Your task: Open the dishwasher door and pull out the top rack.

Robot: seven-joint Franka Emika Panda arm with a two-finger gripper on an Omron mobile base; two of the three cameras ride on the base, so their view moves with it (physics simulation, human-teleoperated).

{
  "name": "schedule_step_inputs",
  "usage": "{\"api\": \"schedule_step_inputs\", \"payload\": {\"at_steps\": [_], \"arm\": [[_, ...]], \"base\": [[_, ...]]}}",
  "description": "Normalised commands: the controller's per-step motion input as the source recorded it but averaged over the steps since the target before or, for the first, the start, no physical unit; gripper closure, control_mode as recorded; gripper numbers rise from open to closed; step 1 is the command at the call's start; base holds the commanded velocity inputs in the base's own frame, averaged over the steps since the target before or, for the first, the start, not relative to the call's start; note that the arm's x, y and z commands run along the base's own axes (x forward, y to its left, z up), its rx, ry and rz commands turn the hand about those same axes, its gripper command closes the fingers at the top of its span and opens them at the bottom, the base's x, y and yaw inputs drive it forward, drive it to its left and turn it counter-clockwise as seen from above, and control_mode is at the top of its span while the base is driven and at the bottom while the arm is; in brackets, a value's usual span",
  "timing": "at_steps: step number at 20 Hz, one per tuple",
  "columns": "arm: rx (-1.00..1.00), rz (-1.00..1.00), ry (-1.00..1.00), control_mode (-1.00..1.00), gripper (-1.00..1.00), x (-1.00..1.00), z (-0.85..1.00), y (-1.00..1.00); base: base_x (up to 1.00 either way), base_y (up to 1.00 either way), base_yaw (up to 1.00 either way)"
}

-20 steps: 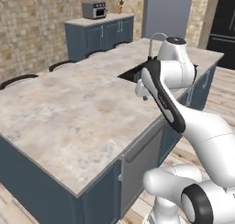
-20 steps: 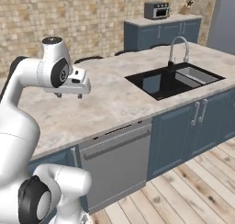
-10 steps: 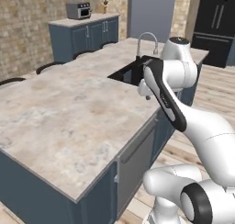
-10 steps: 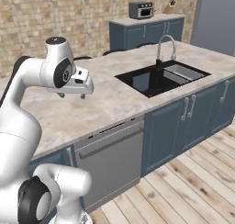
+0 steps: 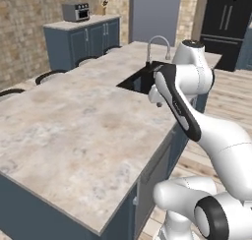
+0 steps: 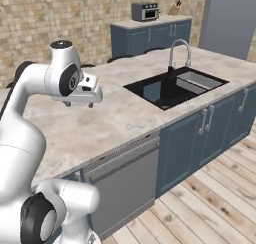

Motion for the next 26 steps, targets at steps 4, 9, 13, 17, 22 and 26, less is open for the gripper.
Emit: {"api": "schedule_step_inputs", "payload": {"at_steps": [4,9,13,17,22,26], "arm": [[0.0,0.0,0.0,1.0,-1.0,0.0,0.0,0.0],[0.0,0.0,0.0,1.0,-1.0,0.0,0.0,0.0],[0.0,0.0,0.0,1.0,-1.0,0.0,0.0,0.0],[0.0,0.0,0.0,1.0,-1.0,0.0,0.0,0.0],[0.0,0.0,0.0,1.0,-1.0,0.0,0.0,0.0],[0.08,-0.07,-0.05,-1.0,-1.0,-0.05,-0.54,-0.33]], "base": [[0.03,0.24,-0.08],[-0.19,0.04,-0.06],[-0.43,0.0,-0.08],[-0.71,0.0,-0.09],[-0.11,0.0,-0.1],[0.0,-0.02,-0.02]]}}
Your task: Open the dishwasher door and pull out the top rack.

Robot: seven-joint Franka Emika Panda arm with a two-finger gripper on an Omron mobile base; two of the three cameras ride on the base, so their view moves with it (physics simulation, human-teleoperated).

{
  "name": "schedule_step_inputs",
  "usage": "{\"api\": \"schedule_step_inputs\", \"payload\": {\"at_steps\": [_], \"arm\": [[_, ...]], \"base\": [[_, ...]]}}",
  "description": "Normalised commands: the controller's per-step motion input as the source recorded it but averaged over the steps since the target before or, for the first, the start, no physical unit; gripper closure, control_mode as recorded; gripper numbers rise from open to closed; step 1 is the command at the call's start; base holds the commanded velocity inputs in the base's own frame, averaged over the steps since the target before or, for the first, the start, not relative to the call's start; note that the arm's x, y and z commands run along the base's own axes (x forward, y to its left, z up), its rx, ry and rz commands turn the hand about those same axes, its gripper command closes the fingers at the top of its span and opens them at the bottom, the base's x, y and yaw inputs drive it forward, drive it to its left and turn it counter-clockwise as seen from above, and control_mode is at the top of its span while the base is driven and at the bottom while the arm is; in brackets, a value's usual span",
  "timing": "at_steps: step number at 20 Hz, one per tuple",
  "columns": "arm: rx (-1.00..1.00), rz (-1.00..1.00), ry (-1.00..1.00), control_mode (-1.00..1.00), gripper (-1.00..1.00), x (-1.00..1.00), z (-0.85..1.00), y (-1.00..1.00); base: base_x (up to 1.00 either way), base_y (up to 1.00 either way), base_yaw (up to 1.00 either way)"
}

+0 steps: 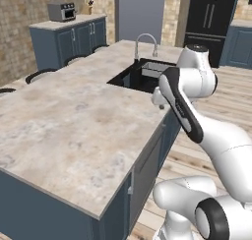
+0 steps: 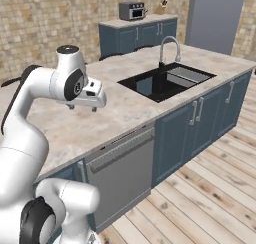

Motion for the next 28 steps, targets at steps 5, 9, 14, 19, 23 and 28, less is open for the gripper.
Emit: {"api": "schedule_step_inputs", "payload": {"at_steps": [5,9,14,19,23,28], "arm": [[0.19,-0.17,0.0,-1.0,-1.0,0.1,-0.82,-0.51],[0.49,-0.27,0.0,-1.0,-1.0,0.08,-1.0,-1.0],[0.46,-0.12,0.13,-1.0,-1.0,0.56,-0.98,-0.88],[0.36,-0.05,0.0,-1.0,-1.0,0.48,-0.98,-0.58],[0.31,-0.02,0.05,-1.0,-1.0,0.7,-1.0,-0.11],[0.35,-0.02,0.12,-1.0,-1.0,0.7,-0.96,0.01]], "base": [[0.0,0.0,0.0],[0.0,0.0,0.0],[0.0,0.0,0.0],[0.0,0.0,0.0],[0.0,0.0,0.0],[0.0,0.0,0.0]]}}
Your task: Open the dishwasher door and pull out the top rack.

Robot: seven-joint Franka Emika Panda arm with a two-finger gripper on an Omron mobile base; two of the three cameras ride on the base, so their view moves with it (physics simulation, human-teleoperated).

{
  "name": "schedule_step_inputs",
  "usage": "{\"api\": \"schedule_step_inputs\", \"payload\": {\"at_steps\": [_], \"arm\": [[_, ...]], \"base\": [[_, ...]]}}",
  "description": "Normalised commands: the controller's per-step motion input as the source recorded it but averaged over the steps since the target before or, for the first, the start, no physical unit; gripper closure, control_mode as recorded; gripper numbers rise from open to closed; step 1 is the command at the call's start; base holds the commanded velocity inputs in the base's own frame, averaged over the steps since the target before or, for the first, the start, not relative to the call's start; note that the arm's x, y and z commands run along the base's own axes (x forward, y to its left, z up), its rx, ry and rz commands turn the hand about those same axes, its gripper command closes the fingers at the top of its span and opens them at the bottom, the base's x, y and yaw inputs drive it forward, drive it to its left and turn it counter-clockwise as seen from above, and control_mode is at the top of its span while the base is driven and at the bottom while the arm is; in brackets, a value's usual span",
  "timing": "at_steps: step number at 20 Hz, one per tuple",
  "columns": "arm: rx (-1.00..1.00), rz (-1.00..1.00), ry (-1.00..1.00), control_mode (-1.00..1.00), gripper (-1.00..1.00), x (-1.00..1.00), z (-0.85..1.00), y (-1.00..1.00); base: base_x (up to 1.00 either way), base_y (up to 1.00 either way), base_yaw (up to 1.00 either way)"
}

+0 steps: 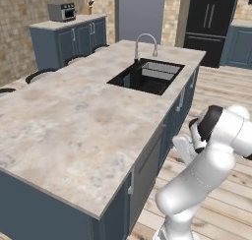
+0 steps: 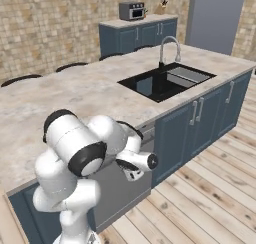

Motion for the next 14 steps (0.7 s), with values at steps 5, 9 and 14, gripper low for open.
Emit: {"api": "schedule_step_inputs", "payload": {"at_steps": [5,9,14], "arm": [[0.32,-0.01,0.1,-1.0,-1.0,0.65,-0.73,0.0],[0.27,-0.04,0.02,-1.0,-1.0,0.52,-0.78,0.0],[0.35,-0.03,0.0,-1.0,-1.0,0.58,-0.34,-0.03]], "base": [[0.0,0.0,0.0],[0.0,0.0,0.0],[0.0,0.0,0.0]]}}
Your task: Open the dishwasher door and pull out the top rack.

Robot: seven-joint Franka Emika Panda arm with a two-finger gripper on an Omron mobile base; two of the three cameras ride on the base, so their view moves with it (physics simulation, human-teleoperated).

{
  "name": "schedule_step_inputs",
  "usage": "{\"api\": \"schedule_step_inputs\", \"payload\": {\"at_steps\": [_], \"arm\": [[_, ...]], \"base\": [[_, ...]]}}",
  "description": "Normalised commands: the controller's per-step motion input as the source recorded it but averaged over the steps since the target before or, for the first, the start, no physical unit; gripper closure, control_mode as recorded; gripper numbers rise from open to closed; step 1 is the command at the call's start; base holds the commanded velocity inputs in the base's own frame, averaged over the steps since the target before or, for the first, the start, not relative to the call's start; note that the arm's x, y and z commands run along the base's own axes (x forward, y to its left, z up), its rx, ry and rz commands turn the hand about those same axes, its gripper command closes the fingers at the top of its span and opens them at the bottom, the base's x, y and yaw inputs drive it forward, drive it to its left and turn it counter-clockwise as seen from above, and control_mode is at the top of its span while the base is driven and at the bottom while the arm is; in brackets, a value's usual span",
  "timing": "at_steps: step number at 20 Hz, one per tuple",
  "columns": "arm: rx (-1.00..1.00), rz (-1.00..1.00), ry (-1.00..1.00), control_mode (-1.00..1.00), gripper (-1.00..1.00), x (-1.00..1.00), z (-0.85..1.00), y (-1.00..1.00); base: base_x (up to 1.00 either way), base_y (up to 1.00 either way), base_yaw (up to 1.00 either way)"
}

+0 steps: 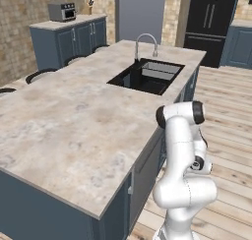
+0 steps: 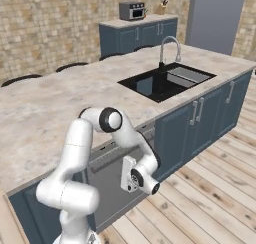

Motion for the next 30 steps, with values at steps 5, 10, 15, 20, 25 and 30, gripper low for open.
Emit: {"api": "schedule_step_inputs", "payload": {"at_steps": [5,10,15,20,25,30], "arm": [[0.22,-0.01,-0.03,-1.0,-1.0,0.69,-0.18,0.01],[0.03,-0.04,-0.06,-1.0,-1.0,0.82,0.0,0.16],[-0.06,0.0,-0.01,-1.0,-1.0,0.82,-0.39,0.42],[-0.03,0.0,-0.01,-1.0,-1.0,0.42,-0.41,0.24],[0.0,0.0,-0.11,-1.0,-1.0,0.03,0.0,0.02],[0.02,-0.01,-0.16,-1.0,-1.0,-0.1,0.73,0.0]], "base": [[0.0,0.0,0.0],[0.0,0.0,0.0],[0.0,0.0,0.0],[0.0,0.0,0.0],[0.0,0.0,0.0],[0.0,0.0,0.0]]}}
